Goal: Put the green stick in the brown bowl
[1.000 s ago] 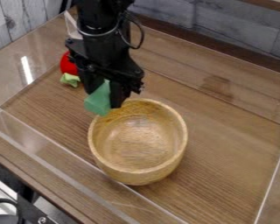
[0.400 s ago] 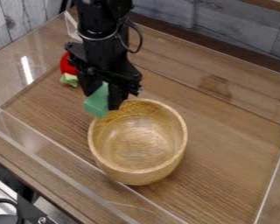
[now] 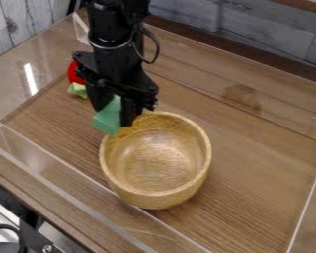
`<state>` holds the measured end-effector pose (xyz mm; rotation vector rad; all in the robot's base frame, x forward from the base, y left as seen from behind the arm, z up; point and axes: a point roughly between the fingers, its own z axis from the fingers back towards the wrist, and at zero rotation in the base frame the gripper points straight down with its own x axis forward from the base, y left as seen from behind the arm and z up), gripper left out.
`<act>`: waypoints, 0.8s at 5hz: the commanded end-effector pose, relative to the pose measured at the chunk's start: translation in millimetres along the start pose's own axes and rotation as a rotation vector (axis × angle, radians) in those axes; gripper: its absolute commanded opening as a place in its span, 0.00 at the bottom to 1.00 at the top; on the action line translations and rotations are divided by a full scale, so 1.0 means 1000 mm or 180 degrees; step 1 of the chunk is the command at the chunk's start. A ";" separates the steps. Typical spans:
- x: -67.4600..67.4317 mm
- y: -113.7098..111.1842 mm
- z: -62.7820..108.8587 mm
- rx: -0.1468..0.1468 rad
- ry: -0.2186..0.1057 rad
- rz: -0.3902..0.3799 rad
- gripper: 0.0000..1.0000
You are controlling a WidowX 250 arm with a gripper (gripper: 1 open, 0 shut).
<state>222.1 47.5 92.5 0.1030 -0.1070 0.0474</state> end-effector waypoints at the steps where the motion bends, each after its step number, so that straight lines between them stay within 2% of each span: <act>1: 0.010 0.006 0.005 0.0042 -0.0110 0.0080 0.00; 4: 0.004 -0.032 -0.002 -0.0013 -0.0015 -0.0019 0.00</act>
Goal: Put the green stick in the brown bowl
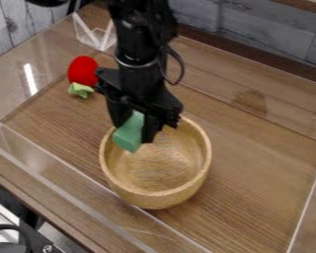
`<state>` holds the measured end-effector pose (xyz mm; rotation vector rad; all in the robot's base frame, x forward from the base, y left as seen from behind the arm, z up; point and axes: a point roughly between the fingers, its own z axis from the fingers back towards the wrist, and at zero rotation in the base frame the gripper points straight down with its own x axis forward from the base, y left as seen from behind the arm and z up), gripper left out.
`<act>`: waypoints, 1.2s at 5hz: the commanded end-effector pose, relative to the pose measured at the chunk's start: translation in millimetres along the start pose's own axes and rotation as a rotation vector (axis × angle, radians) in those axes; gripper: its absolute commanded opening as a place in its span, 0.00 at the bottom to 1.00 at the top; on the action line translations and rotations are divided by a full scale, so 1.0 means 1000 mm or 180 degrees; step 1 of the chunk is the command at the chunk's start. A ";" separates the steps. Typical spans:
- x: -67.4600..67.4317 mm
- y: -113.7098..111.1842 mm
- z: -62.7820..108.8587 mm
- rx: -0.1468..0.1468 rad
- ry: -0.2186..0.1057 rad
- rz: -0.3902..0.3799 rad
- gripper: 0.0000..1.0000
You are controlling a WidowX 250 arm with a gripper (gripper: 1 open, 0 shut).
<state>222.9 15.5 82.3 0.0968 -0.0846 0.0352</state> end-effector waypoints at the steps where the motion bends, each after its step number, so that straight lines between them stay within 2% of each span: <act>1: 0.003 -0.009 -0.001 -0.0028 -0.0034 0.0002 0.00; 3: 0.005 -0.014 -0.003 -0.0096 0.0036 0.0013 0.00; 6: 0.009 -0.018 0.001 -0.0191 0.0087 0.0041 0.00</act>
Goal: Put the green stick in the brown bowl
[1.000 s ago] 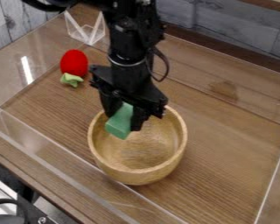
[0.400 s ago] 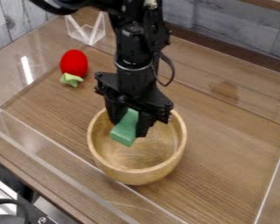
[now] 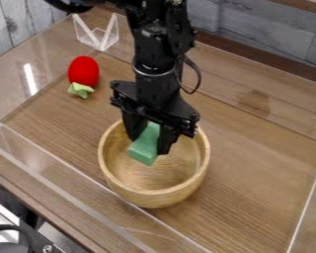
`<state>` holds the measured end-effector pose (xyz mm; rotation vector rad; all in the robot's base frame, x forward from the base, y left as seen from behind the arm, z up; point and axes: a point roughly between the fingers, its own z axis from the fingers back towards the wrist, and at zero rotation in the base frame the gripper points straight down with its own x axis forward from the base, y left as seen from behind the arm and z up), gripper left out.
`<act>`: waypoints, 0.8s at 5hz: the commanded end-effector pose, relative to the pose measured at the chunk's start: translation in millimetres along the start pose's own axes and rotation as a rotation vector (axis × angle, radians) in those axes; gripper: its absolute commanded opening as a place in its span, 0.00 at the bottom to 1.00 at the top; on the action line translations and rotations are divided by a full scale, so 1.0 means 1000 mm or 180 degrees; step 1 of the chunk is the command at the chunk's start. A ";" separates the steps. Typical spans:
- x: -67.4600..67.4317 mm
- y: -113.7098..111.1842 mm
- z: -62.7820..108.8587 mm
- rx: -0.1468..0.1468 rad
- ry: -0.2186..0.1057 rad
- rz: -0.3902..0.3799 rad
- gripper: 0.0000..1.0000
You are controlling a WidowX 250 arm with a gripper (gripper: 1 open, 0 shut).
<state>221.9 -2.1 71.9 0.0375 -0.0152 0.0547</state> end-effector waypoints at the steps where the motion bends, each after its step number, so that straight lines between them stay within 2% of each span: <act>1: 0.012 -0.001 0.011 -0.0030 -0.0134 -0.0018 0.00; 4: 0.013 -0.004 0.016 -0.0084 -0.0125 -0.0006 0.00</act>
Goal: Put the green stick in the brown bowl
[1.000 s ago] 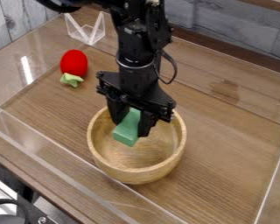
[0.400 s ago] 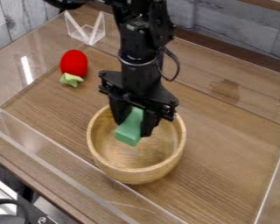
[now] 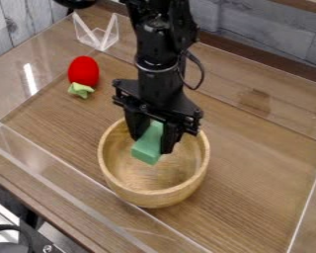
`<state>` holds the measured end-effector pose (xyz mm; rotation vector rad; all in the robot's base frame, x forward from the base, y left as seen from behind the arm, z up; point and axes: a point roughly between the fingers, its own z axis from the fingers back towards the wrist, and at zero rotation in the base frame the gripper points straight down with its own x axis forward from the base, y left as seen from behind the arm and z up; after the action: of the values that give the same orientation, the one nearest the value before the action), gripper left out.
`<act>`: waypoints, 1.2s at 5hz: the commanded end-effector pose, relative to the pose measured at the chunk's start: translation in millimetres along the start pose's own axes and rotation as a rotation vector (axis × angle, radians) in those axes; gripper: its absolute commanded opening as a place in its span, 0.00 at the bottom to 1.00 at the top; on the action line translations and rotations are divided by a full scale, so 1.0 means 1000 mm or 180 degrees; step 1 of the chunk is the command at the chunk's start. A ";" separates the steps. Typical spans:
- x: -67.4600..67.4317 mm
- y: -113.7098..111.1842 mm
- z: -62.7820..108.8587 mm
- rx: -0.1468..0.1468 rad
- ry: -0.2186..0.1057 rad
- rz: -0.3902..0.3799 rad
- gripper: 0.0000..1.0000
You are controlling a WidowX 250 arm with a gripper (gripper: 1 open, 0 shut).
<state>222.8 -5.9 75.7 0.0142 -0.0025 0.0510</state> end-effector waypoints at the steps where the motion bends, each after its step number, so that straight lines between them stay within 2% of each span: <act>1: 0.012 -0.001 0.013 -0.0023 -0.0167 0.0004 0.00; 6: 0.012 -0.005 0.008 -0.0051 -0.0142 0.0010 0.00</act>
<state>225.8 -8.1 75.5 0.0009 -0.0062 0.0636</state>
